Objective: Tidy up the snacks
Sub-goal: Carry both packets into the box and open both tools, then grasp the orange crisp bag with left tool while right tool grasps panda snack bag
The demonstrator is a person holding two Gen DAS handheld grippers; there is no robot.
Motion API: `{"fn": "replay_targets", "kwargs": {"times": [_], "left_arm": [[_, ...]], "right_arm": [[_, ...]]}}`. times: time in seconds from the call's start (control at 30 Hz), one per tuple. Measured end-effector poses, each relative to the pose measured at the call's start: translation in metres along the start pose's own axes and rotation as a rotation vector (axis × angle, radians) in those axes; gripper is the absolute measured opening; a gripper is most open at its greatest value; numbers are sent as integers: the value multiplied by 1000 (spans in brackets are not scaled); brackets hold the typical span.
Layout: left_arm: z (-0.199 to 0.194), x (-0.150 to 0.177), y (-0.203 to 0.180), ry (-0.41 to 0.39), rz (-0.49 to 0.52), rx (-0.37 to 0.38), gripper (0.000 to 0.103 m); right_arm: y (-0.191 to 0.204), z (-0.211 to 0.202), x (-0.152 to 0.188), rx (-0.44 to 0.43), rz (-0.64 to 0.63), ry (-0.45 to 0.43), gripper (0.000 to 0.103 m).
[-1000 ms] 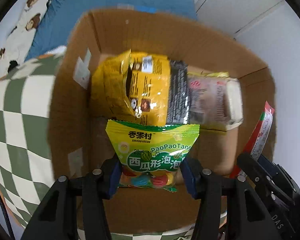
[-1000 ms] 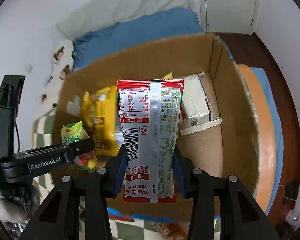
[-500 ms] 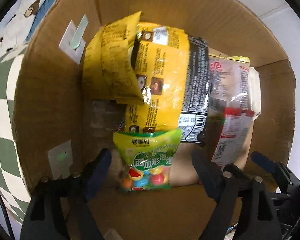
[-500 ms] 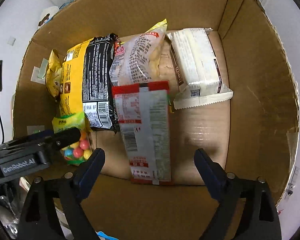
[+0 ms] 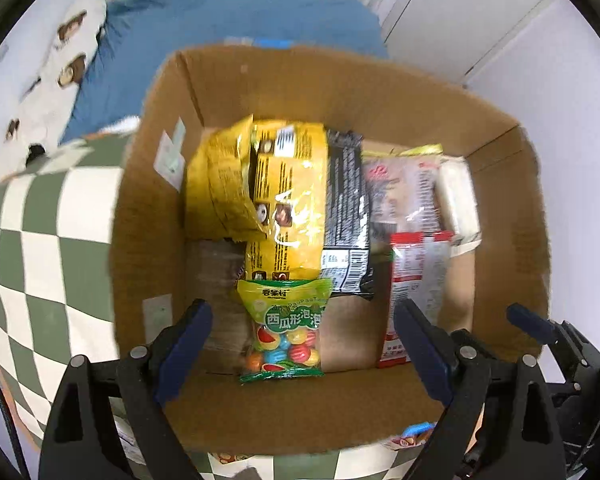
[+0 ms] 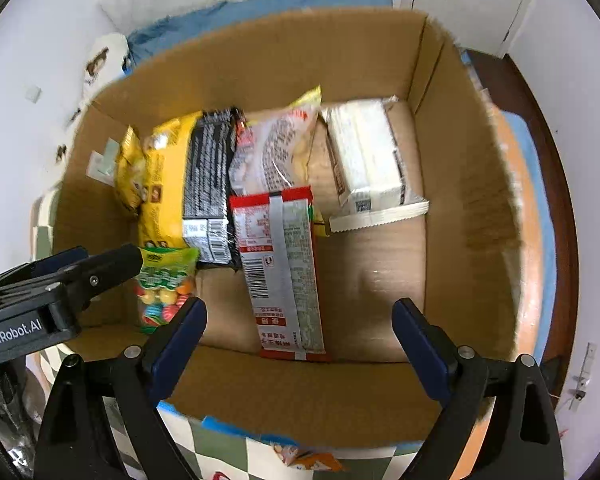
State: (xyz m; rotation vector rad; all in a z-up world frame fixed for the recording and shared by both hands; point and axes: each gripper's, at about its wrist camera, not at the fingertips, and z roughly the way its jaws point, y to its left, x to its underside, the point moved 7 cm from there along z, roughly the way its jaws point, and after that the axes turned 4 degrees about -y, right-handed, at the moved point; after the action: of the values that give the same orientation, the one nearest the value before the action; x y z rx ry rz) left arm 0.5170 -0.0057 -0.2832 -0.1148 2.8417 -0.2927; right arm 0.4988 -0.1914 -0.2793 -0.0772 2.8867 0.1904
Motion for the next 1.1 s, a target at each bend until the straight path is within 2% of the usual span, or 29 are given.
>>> {"fn": "replay_targets", "kwargs": {"times": [0.23,0.43,0.57,0.7,0.77,0.83,0.9,1.1], "left_arm": [[-56,17,-5,-179,39,-9,93],[-91,43,-2,-258,49,0,93],[-103,63,7,-302,42,-32,93],[-97,92,22,-289,42,-52,93],[-89,108,32,-281,83,-110,93],[-77,122,44,-264,145,-178,93],[-57,137,55,-212,218,-232,93],[4,154,55,-59,501,-284,93]], "right_arm": [[-2,-54,8,24,-7,-173,96],[4,-99,24,-5,10,-269,96],[12,-116,41,-40,10,-297,96],[23,-111,65,-63,-10,-281,96],[29,-100,84,-48,-46,-255,96],[32,-83,103,-29,-81,-221,96],[34,-60,122,-20,-107,-172,96],[35,2,161,39,-175,-54,95]]}}
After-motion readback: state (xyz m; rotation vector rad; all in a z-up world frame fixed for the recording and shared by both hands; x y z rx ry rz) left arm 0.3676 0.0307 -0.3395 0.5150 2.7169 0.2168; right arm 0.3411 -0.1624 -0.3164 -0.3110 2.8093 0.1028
